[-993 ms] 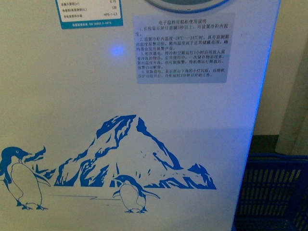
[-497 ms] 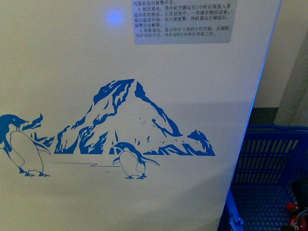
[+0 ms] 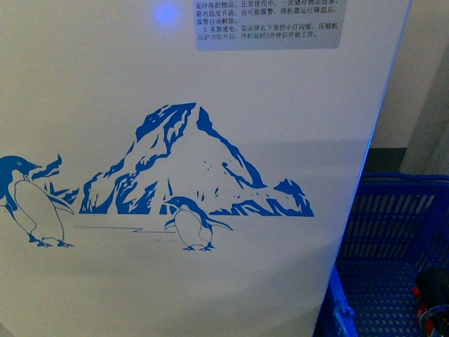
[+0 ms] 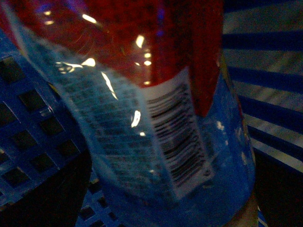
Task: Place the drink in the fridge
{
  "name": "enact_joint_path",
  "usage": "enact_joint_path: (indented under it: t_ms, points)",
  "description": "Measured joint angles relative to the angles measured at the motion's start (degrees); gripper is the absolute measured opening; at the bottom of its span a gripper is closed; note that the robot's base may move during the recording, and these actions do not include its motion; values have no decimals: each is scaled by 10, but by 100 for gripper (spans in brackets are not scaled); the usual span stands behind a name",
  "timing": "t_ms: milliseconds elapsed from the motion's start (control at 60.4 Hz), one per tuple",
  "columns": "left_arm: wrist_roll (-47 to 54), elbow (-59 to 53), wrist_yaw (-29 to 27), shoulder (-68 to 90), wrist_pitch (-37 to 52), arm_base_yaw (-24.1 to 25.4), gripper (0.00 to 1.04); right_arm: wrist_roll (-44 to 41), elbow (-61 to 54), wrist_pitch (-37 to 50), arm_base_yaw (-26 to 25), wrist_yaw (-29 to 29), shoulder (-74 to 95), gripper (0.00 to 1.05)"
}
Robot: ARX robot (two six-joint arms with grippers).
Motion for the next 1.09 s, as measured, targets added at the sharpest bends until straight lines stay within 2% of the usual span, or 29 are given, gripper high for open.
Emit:
enact_joint_path:
  t_ms: [116,281,397,513,679,811,960,1093]
  points:
    - [0,0,0,0,0,0,97,2,0,1,-1,-1,1,94]
    - [0,0,0,0,0,0,97,-1,-6,19,-4,-5,1,76]
    - [0,0,0,0,0,0,97,-8,-27,42,-6,-11,-11,60]
    - [0,0,0,0,0,0,97,-20,-64,62,-3,-28,-42,50]
    - [0,0,0,0,0,0,97,-21,-127,83,4,-48,-117,45]
    - [0,0,0,0,0,0,97,-19,-215,92,21,-99,-304,44]
    - [0,0,0,0,0,0,97,-19,-268,100,31,-117,-463,43]
    - [0,0,0,0,0,0,97,-18,-342,89,37,-145,-713,43]
